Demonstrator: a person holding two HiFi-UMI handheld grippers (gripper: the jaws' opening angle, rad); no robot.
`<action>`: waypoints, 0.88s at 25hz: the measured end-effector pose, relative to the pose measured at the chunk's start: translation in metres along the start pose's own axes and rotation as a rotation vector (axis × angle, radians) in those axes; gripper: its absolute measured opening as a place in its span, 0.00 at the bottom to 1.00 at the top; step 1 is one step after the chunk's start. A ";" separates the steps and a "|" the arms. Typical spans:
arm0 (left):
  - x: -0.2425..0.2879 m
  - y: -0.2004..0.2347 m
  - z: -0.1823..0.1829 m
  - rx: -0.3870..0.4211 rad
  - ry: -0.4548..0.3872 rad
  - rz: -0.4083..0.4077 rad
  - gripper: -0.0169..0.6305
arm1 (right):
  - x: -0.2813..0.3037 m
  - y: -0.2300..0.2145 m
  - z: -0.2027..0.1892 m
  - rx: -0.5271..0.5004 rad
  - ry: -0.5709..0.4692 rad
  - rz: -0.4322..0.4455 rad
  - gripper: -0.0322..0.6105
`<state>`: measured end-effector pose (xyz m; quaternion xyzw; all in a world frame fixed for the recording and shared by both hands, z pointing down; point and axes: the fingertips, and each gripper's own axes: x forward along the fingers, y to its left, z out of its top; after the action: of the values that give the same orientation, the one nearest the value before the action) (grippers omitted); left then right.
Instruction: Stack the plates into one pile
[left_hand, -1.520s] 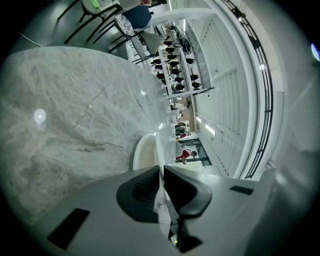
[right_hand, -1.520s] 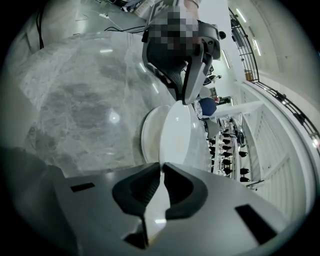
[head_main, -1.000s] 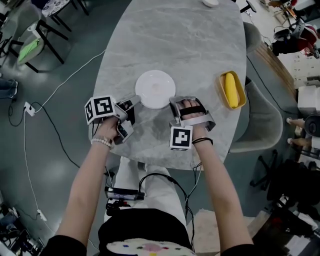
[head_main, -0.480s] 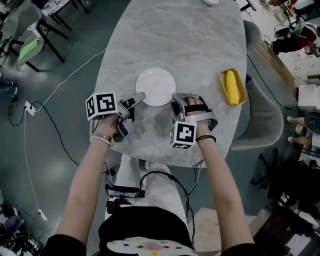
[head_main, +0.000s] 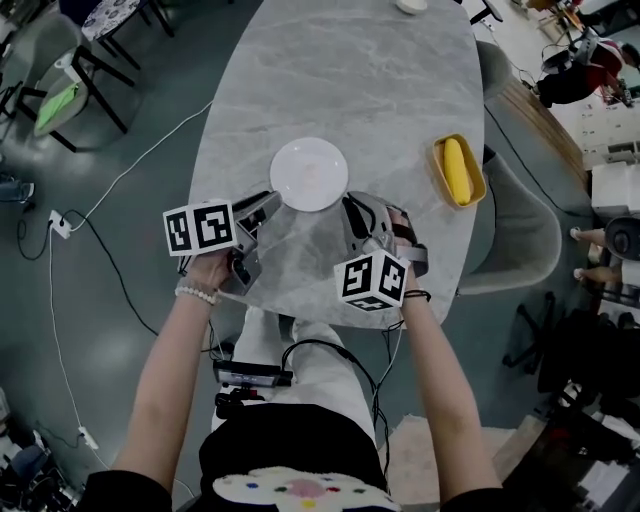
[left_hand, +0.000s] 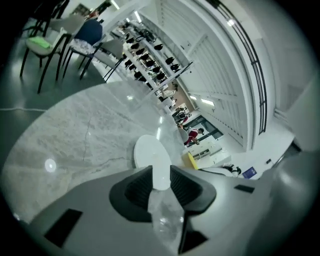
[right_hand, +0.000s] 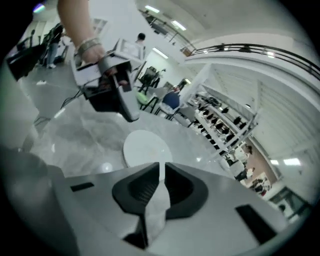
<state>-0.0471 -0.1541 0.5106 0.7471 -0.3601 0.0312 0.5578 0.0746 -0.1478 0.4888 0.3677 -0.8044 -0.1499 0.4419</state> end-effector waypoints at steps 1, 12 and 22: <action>-0.006 -0.004 0.005 0.039 -0.024 0.012 0.18 | -0.007 -0.007 0.006 0.068 -0.028 -0.029 0.09; -0.068 -0.080 0.046 0.517 -0.202 0.078 0.04 | -0.088 -0.053 0.051 0.587 -0.200 -0.152 0.06; -0.123 -0.149 0.039 0.782 -0.293 0.061 0.04 | -0.161 -0.062 0.078 0.654 -0.308 -0.207 0.06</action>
<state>-0.0670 -0.1079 0.3198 0.8883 -0.4184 0.0755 0.1738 0.0935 -0.0805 0.3133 0.5420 -0.8253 0.0174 0.1575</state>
